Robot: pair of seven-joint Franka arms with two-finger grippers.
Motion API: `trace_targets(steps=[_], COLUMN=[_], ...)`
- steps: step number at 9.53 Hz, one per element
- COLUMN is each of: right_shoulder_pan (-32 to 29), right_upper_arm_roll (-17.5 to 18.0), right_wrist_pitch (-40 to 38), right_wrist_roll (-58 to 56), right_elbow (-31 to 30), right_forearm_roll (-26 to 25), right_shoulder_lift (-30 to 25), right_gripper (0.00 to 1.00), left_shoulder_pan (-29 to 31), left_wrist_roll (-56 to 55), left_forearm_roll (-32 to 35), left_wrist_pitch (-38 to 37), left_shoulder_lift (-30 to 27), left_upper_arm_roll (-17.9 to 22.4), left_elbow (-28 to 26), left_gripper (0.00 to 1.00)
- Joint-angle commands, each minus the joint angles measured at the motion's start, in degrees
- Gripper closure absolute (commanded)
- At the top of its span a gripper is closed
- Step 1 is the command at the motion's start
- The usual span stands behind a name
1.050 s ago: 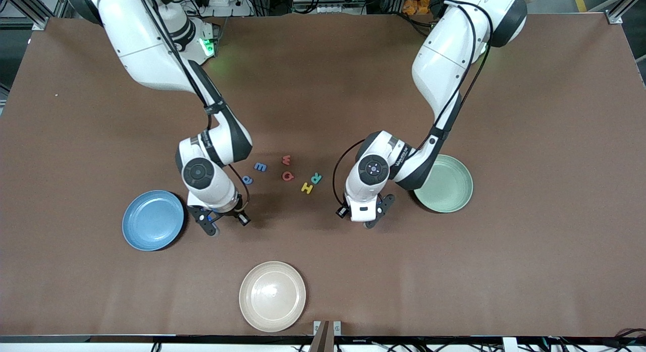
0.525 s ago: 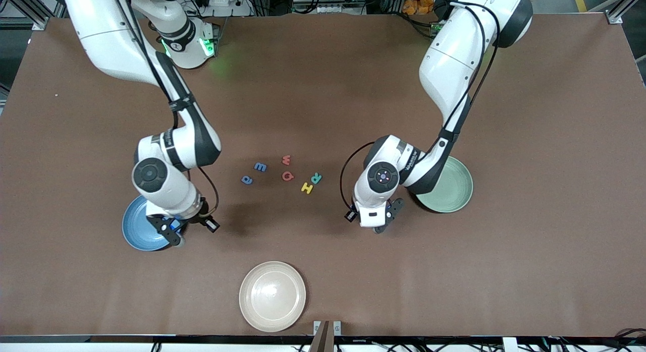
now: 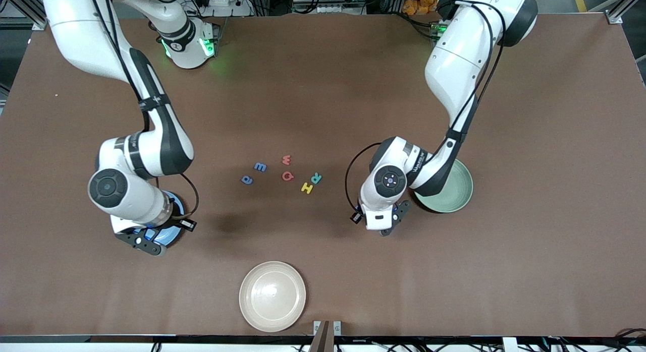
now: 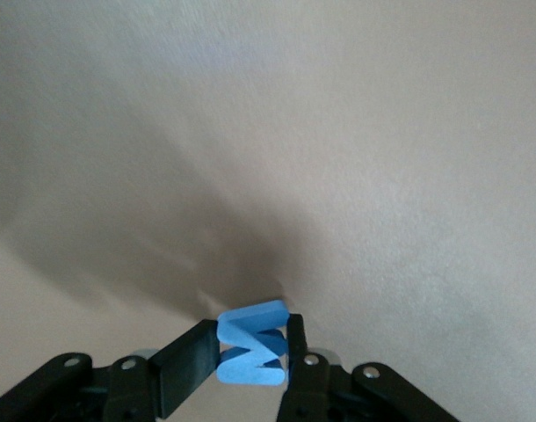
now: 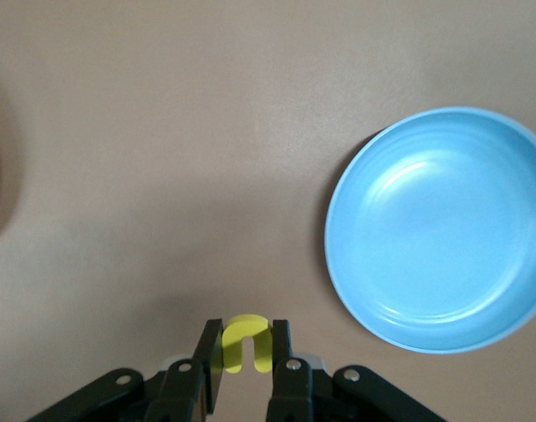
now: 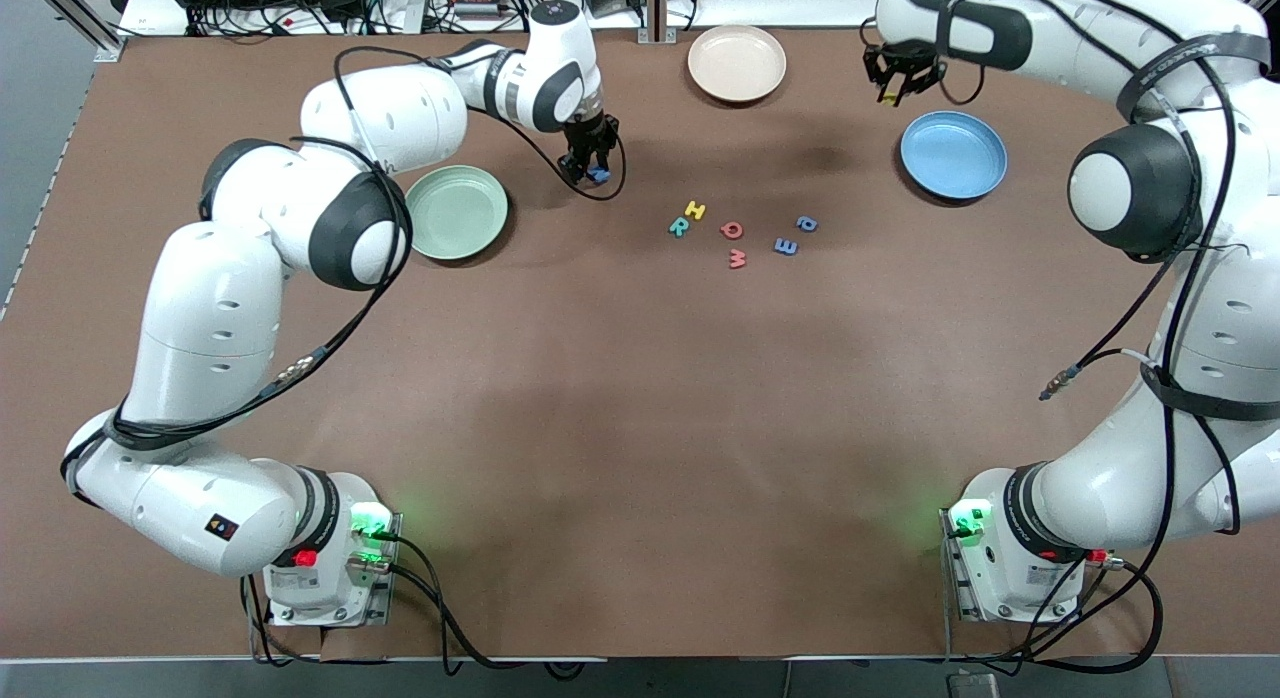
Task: Sort upper and lower case letters into plates
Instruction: 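Release W onto green plate while the right gripper releases u onto blue plate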
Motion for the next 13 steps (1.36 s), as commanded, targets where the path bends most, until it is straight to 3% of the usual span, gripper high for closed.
trace_targets(steps=[1, 8, 11, 13], right_shoulder_pan=[-2.53, -7.46, -7.81, -7.55], right_upper_arm_roll=[0.58, -0.57, -0.57, -0.48], right_wrist_pitch=[-4.17, -5.24, 0.37, 1.80], right_wrist_roll=[-10.44, -30.86, -37.17, -39.49], right_elbow=[0.64, 0.20, -0.06, -0.06], right_forearm_roll=[-0.92, -3.02, -4.88, -4.71], right_shoulder_lift=[-1.96, -2.67, 0.14, 1.63], right_gripper=[1.00, 1.00, 1.00, 1.00], left_shoulder_pan=[0.91, 8.10, 11.18, 12.77], left_wrist_roll=[2.78, 18.58, 25.36, 29.76], left_forearm_roll=[-1.00, -1.09, -0.74, -0.65], left_wrist_pitch=[-2.11, -16.51, -17.23, -13.57], left_shoulder_lift=[-2.09, -8.16, -12.90, -16.94], left_upper_arm_roll=[-0.23, 0.04, 0.04, 0.04], left_elbow=[-0.65, -3.10, -9.68, -18.36], left_gripper=[0.76, 0.80, 0.80, 0.80])
